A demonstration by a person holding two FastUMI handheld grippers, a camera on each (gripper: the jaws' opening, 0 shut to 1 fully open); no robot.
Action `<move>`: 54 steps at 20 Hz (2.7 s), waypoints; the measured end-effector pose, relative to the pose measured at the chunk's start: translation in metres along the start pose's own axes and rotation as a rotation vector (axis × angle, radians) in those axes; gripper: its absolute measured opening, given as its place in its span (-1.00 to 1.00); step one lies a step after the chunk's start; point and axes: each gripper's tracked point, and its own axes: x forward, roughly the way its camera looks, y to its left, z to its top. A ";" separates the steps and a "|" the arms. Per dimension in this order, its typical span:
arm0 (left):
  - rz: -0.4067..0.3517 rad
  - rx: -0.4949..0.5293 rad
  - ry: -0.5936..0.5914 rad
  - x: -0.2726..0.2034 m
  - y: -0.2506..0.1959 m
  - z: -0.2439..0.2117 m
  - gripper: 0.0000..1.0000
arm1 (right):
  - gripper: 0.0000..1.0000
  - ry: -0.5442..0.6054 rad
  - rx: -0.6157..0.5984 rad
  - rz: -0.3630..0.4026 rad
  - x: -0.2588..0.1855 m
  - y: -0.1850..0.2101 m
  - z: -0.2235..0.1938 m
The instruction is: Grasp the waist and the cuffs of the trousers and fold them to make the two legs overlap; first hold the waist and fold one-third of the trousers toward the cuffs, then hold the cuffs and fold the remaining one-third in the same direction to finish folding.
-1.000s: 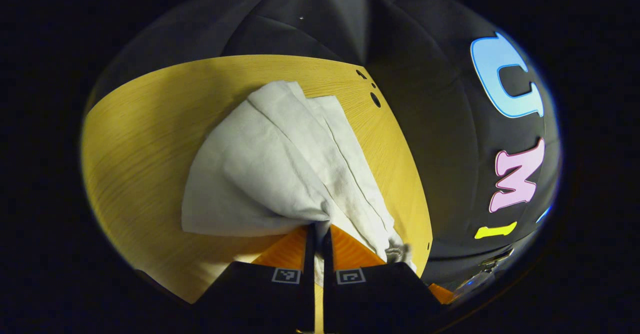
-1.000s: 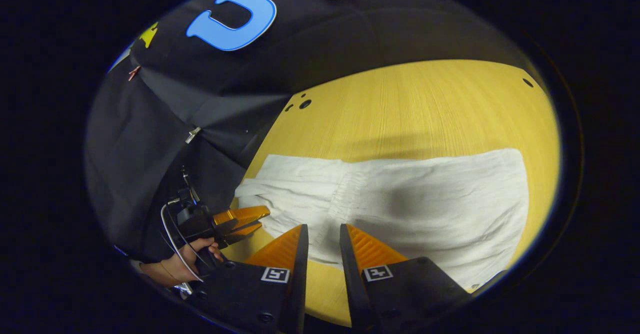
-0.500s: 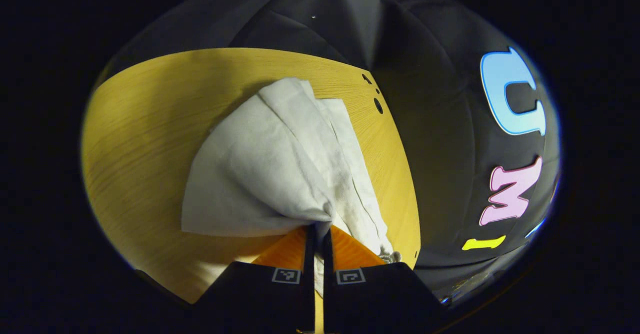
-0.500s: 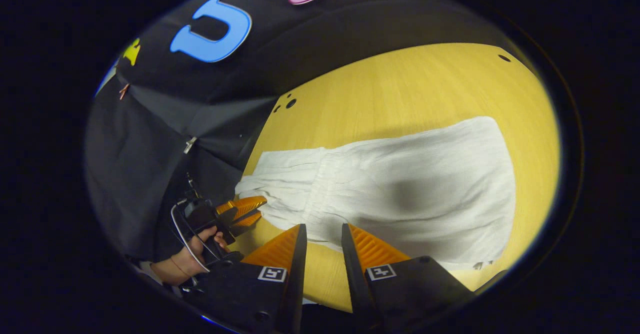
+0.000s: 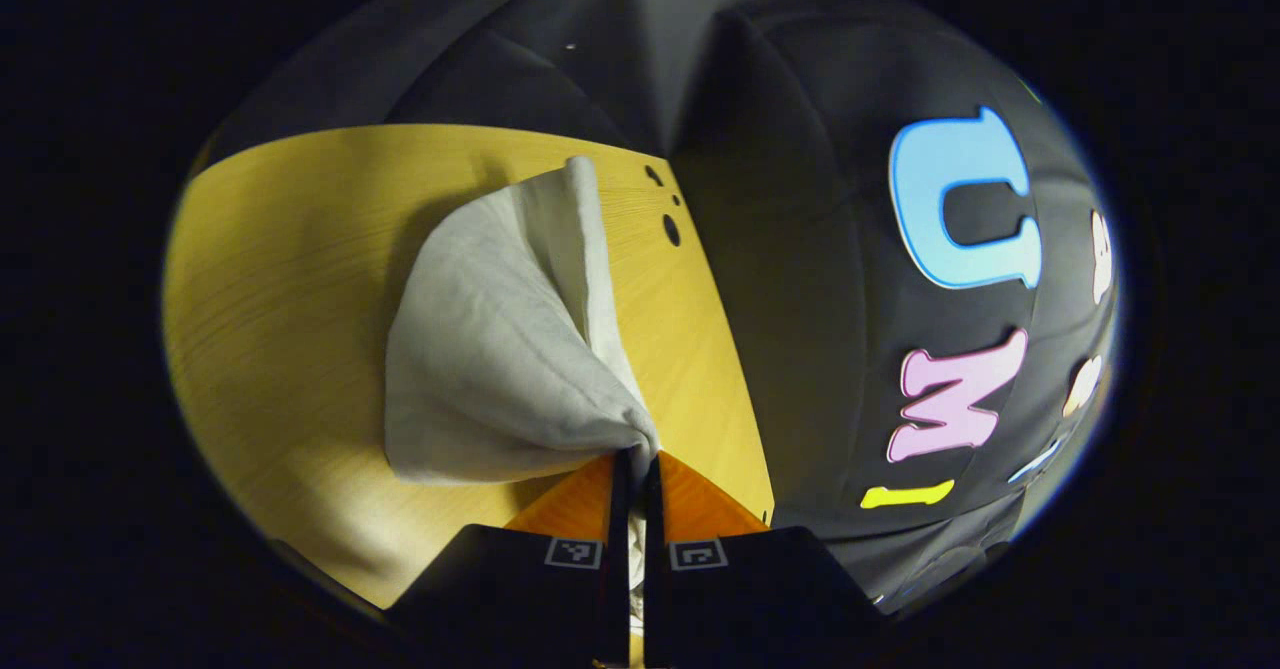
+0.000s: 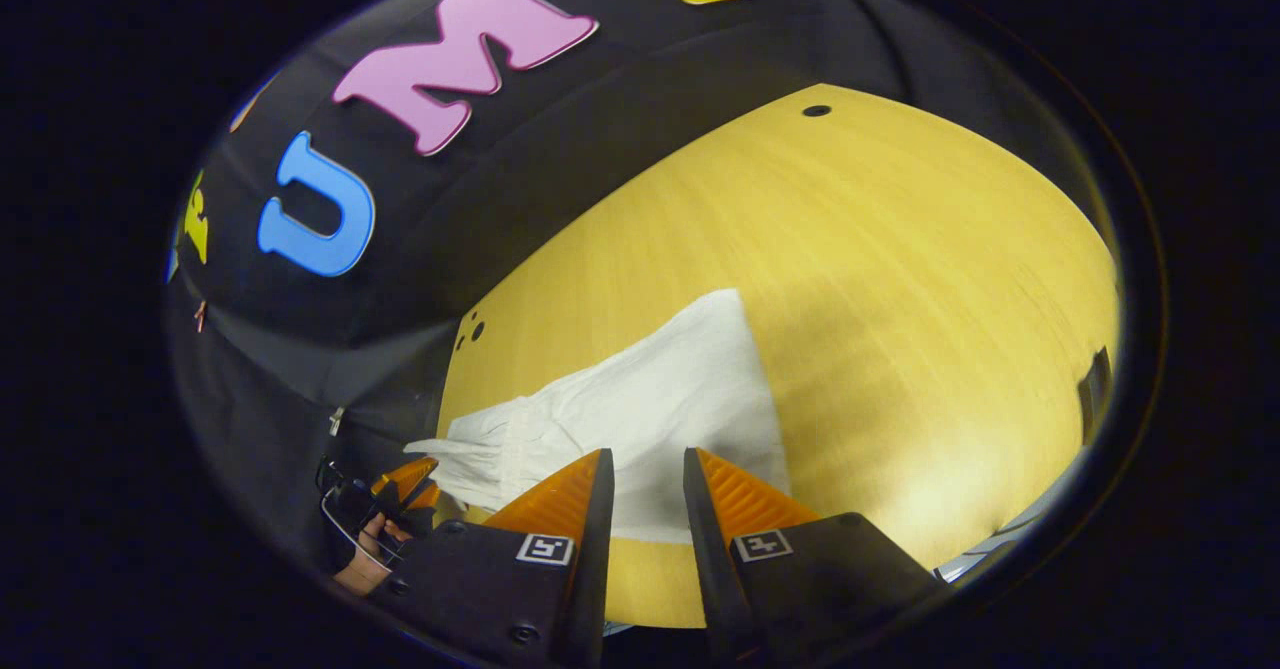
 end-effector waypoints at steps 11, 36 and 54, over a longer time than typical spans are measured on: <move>-0.114 0.442 0.064 0.010 -0.127 -0.060 -0.80 | -0.13 -0.120 0.123 -0.078 -0.048 -0.070 0.031; -0.319 0.899 0.811 -0.023 -0.131 -0.369 0.29 | -0.13 -0.149 0.238 -0.100 -0.075 -0.121 0.037; -0.157 0.593 0.261 -0.059 -0.152 -0.170 0.46 | 0.05 -0.018 -0.063 0.192 -0.067 0.031 0.021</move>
